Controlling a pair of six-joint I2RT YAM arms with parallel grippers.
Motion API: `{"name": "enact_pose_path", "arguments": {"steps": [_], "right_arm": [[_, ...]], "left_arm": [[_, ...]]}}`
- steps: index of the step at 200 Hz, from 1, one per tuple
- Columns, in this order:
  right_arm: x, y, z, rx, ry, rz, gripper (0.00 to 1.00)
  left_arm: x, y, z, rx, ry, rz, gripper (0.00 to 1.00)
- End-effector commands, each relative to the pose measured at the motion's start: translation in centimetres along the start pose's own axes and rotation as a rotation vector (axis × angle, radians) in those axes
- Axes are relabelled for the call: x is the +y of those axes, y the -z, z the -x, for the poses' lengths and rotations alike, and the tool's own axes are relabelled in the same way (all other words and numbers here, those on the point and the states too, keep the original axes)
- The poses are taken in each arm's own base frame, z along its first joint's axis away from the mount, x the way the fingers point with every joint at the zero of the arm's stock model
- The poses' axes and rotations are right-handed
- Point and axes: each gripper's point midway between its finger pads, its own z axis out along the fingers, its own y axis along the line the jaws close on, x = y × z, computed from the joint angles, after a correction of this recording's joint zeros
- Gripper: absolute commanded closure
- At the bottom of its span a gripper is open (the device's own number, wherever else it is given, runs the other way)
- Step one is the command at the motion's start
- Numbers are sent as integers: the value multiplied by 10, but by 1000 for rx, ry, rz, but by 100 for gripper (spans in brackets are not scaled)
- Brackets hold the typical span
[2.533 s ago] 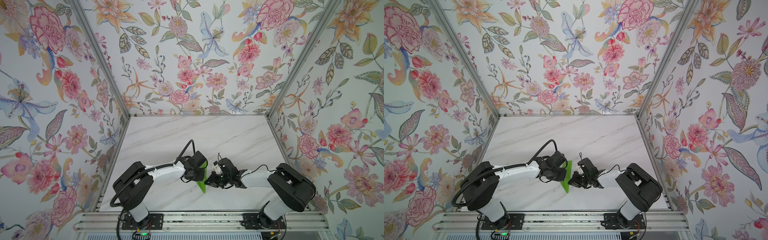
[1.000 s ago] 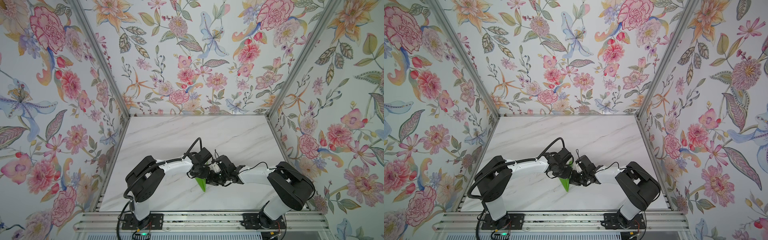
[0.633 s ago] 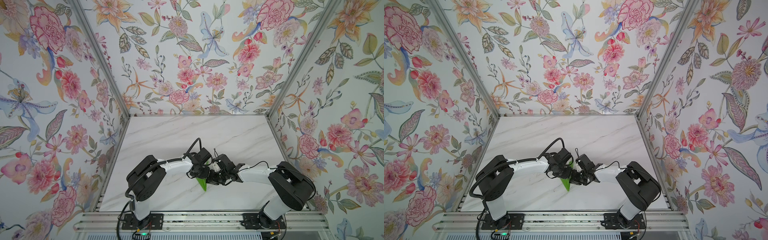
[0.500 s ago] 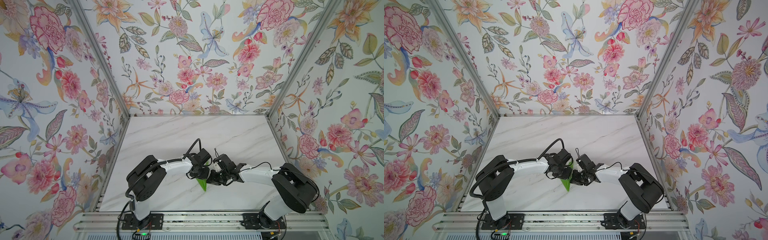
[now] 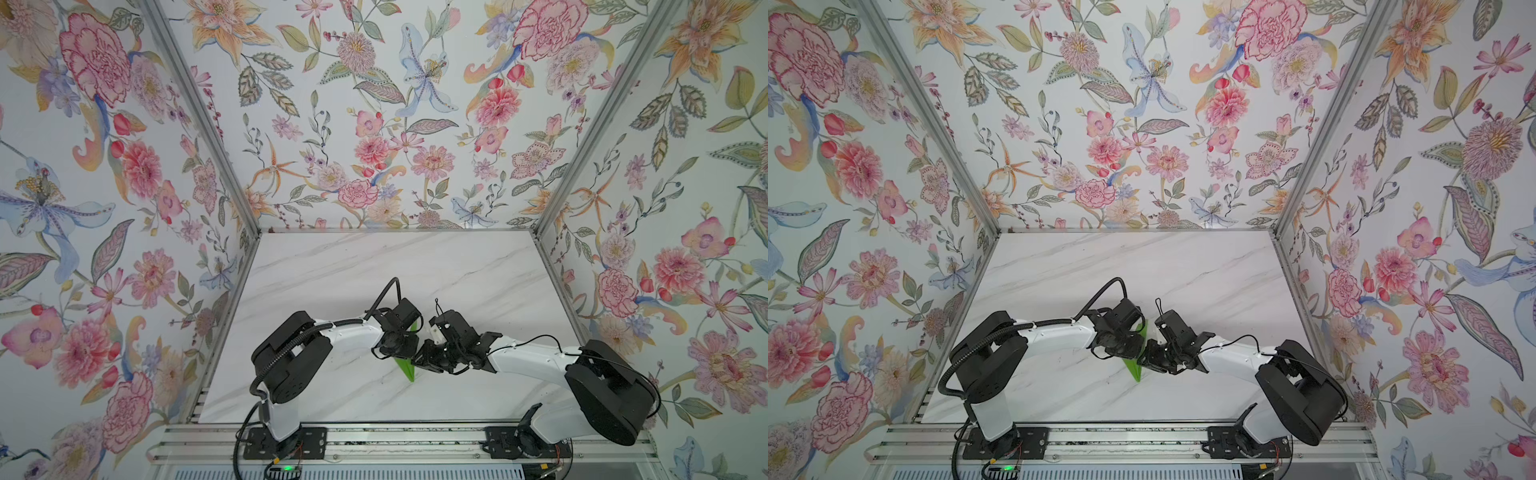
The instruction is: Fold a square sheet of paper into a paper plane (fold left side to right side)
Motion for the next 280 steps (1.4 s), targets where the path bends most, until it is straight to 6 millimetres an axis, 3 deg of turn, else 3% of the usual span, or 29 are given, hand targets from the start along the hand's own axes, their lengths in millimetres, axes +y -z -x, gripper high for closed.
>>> {"name": "enact_pose_path", "arguments": {"steps": [1,92,185,240,280], "right_arm": [[3,-6,-2,6,-31,28,77],[-14,-24,-17,40,-61,8,78],[-30,-26,-26,44,-95,-18,87],[-39,-28,-32,60,-102,-38,98],[-42,-31,-34,69,-104,-40,95]], "left_arm": [[12,0,-6,9,25,28,100],[12,3,-4,-3,35,27,100],[14,12,8,-46,53,32,100],[9,14,14,-56,49,17,100],[5,8,15,-42,37,0,97]]}}
